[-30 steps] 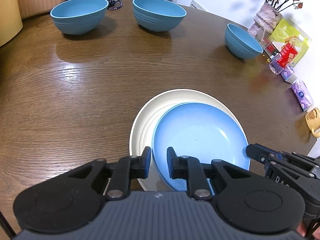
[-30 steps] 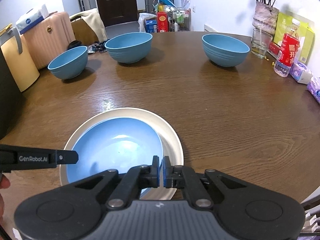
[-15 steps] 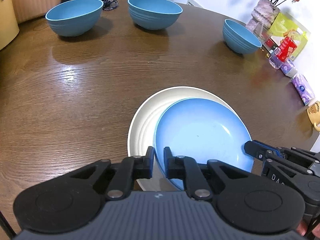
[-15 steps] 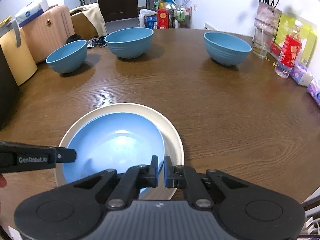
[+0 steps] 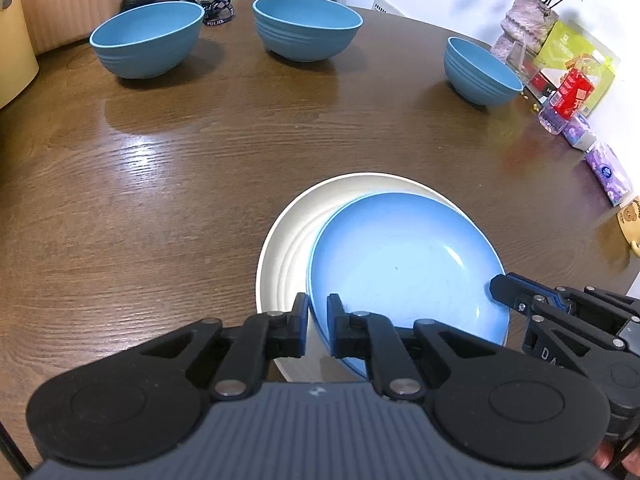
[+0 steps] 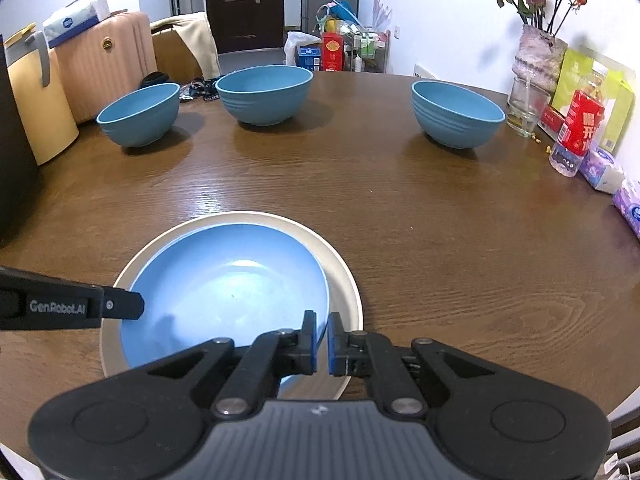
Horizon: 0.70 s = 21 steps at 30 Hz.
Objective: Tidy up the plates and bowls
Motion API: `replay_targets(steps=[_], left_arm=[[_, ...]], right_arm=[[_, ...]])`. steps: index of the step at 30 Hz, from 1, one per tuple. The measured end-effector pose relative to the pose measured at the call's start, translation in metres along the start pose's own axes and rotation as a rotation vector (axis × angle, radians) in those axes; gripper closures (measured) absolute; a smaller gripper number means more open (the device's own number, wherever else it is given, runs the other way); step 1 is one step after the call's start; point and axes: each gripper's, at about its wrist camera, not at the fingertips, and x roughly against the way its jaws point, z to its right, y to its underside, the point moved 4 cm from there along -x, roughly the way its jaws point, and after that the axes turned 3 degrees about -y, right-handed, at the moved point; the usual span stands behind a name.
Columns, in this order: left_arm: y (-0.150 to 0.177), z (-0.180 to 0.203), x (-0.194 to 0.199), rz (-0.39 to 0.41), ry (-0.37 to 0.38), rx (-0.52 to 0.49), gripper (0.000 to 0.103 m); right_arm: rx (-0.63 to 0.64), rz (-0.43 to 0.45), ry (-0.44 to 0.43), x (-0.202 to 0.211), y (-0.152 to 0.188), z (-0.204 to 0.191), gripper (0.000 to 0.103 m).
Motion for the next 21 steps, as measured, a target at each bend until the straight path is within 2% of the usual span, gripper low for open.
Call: replay_targets(steps=[16, 21], left_arm=[[-0.0008, 0.0022, 0.0063, 0.023, -0.003, -0.002, 0.092], [0.0015, 0.0013, 0.0023, 0.002, -0.006, 0.000, 0.093]], right_arm=[[-0.018, 0.035, -0.015, 0.0029, 0.0003, 0.0021, 0.098], [-0.009, 0.035, -0.014, 0.0032, 0.0012, 0.0010, 0.098]])
